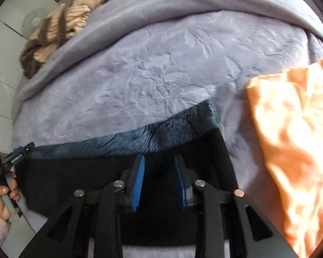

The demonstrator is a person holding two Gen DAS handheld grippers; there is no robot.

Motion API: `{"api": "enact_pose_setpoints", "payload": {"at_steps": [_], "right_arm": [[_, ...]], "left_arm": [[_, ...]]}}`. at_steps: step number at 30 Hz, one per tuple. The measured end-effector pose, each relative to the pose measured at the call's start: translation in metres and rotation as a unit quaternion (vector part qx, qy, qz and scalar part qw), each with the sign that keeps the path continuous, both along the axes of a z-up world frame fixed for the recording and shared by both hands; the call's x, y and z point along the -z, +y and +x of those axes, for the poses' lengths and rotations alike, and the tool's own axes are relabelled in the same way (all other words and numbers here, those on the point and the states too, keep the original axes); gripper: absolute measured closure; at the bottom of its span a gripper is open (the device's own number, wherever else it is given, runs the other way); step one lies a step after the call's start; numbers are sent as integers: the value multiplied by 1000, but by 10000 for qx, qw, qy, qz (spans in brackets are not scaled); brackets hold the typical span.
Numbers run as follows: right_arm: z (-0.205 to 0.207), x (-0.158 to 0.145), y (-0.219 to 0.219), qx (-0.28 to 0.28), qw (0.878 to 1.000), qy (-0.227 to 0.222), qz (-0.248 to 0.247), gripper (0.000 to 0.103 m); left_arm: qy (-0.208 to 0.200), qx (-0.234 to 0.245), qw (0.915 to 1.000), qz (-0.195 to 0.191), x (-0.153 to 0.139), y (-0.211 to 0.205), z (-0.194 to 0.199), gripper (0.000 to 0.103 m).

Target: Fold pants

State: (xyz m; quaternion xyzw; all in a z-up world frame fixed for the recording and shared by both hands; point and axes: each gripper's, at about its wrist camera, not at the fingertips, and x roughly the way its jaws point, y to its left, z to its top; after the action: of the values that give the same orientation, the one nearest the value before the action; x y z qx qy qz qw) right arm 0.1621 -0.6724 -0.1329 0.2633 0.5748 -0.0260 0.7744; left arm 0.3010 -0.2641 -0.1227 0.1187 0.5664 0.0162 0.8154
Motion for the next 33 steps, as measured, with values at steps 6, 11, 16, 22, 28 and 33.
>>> {"api": "enact_pose_setpoints", "payload": {"at_steps": [6, 11, 16, 22, 28, 33], "right_arm": [[-45, -19, 19, -14, 9981, -6, 623, 61], [-39, -39, 81, -360, 9942, -167, 995, 61], [4, -69, 183, -1294, 9830, -483, 1206, 61], [83, -98, 338, -2501, 9564, -638, 1367, 61], [192, -100, 499, -4015, 9060, -621, 1190, 61], [256, -62, 614, -5157, 8536, -351, 654, 53]], "left_arm": [[190, -251, 9995, -33, -28, 59, -60, 27], [408, -313, 9985, -185, -26, 104, -86, 27], [300, -145, 9988, -370, -23, 170, -77, 27], [122, 27, 9988, -467, -16, 245, -47, 27], [309, -373, 9966, -673, 31, 298, -30, 27], [39, -474, 9956, -805, 50, 307, -40, 26]]}}
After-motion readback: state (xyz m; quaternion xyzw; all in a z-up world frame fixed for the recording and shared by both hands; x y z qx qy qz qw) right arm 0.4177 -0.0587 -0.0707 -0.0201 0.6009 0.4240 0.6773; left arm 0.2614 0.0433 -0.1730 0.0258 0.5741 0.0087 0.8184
